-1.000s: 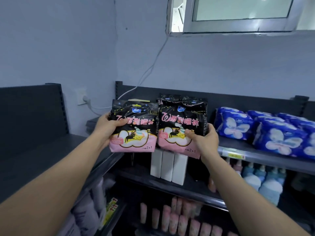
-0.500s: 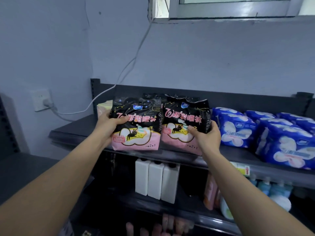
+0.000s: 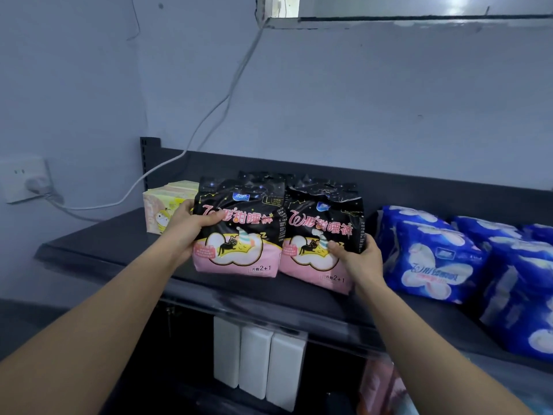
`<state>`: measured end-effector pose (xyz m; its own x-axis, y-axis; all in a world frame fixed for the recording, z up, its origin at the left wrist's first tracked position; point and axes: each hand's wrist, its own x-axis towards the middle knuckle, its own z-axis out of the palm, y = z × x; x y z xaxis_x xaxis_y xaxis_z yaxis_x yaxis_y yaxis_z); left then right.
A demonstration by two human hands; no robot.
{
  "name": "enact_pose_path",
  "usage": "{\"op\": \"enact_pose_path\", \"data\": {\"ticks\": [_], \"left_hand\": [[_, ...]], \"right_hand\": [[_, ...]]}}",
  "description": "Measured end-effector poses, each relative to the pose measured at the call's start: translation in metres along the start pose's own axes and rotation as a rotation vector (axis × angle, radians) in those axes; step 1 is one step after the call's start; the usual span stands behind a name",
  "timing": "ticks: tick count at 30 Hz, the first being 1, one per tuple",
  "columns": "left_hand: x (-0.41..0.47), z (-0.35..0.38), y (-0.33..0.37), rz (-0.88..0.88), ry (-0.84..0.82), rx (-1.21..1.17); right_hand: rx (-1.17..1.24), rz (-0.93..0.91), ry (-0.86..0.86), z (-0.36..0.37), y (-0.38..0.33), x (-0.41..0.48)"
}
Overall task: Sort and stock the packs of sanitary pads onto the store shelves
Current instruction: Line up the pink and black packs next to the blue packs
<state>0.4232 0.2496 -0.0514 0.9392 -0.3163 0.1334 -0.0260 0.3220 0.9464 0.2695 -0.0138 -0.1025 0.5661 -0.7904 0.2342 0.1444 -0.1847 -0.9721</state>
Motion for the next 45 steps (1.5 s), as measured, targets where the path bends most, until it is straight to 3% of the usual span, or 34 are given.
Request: {"op": "enact_pose_path", "data": {"ticks": [13,20,26,32,42,45], "left_hand": [[0.082,0.003,-0.032,-0.034,-0.125,0.079],[0.101,-0.002,-0.054,0.008,-0.322,0.416],[0.103,0.014,-0.069,0.157,-0.198,0.363],[0.097,0.014,-0.078,0.218,-0.113,0.483],[0.064,0.014,-0.073,0.279,0.068,1.001],[0.045,0.012,-0.068,0.272,0.061,1.094]], "right_hand": [[-0.078,-0.009,0.058,0.023,0.012,0.038],[-0.201,-0.073,0.144,0.034,0.021,0.033],[-0.223,-0.105,0.163,0.042,0.025,0.028],[-0.303,-0.041,0.093,0.038,0.019,0.028],[-0.484,0.049,0.122,0.03,0.01,0.028],[-0.654,-0.107,0.187,0.026,0.003,0.01]]}}
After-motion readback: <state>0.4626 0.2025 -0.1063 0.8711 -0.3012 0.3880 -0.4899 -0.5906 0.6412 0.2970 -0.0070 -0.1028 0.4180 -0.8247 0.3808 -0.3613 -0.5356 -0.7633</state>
